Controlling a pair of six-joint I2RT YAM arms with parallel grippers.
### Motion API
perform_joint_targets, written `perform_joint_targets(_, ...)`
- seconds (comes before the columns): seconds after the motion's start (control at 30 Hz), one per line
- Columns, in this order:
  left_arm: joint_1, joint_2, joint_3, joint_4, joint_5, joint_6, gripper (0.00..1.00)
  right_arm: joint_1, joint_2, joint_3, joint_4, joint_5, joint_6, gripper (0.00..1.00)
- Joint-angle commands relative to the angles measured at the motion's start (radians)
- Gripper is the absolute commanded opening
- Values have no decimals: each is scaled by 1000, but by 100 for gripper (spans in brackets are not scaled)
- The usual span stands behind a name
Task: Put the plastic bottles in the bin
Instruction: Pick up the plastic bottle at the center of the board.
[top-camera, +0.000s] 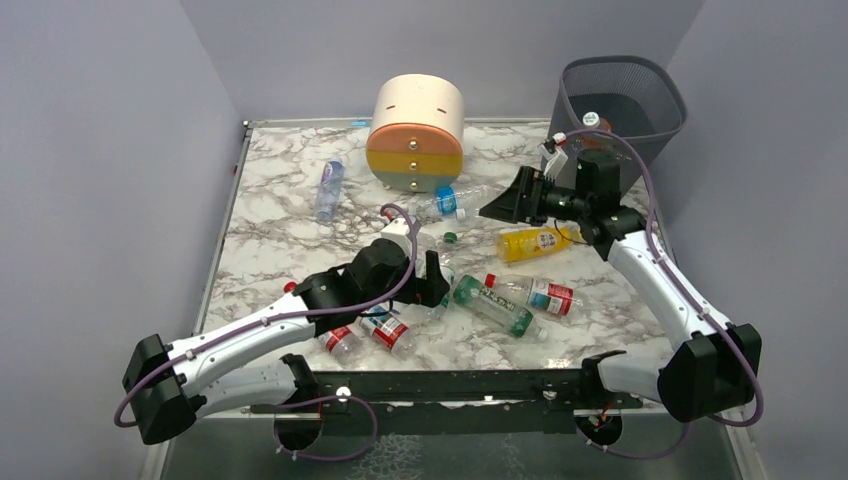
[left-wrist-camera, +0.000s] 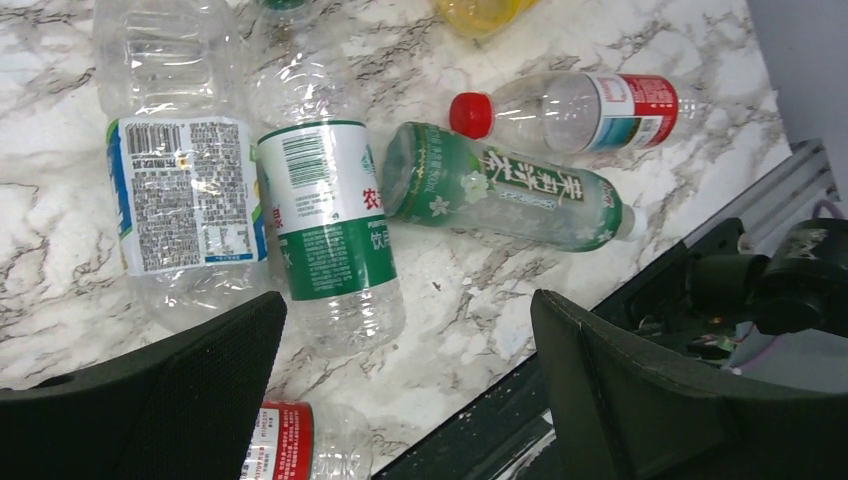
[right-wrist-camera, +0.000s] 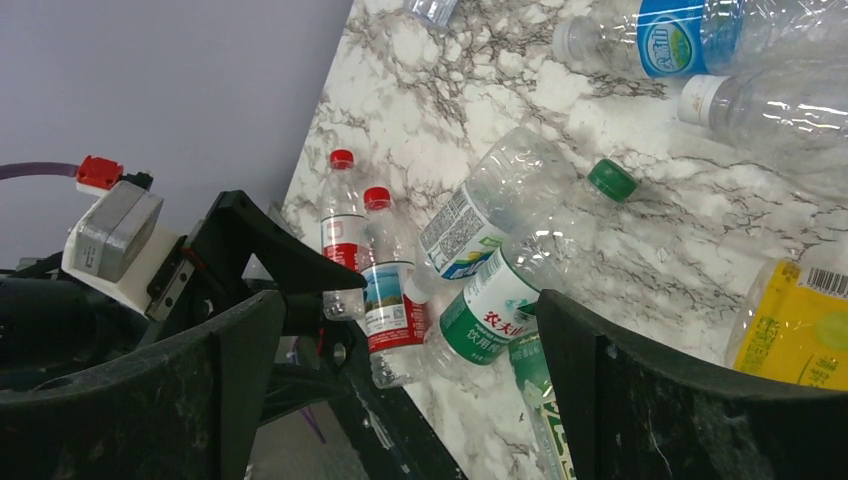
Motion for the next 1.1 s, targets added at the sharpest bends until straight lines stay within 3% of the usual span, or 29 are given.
perform_joint_targets(0.0, -6, 27, 27, -33, -58, -27, 99, 5, -52, -27, 6, -35, -34, 100)
perform_joint_targets(0.2, -6, 80, 32, -27, -18, -46, 99, 5, -103, -78, -3, -16, -40, 100)
perform_joint_targets(0.47, -4, 17, 38, -155, -119, -169, 99, 5, -130, -102, -8, -28, -48, 100)
perform_joint_targets(0.7, 18, 48, 93, -184, -171, -100, 99, 5, -94, -128, 36, -61, -43, 100)
perform_joint_targets(1.07, 270, 171, 80, -83, -12, 107, 99, 5, -131, -137, 26, -58, -37, 99)
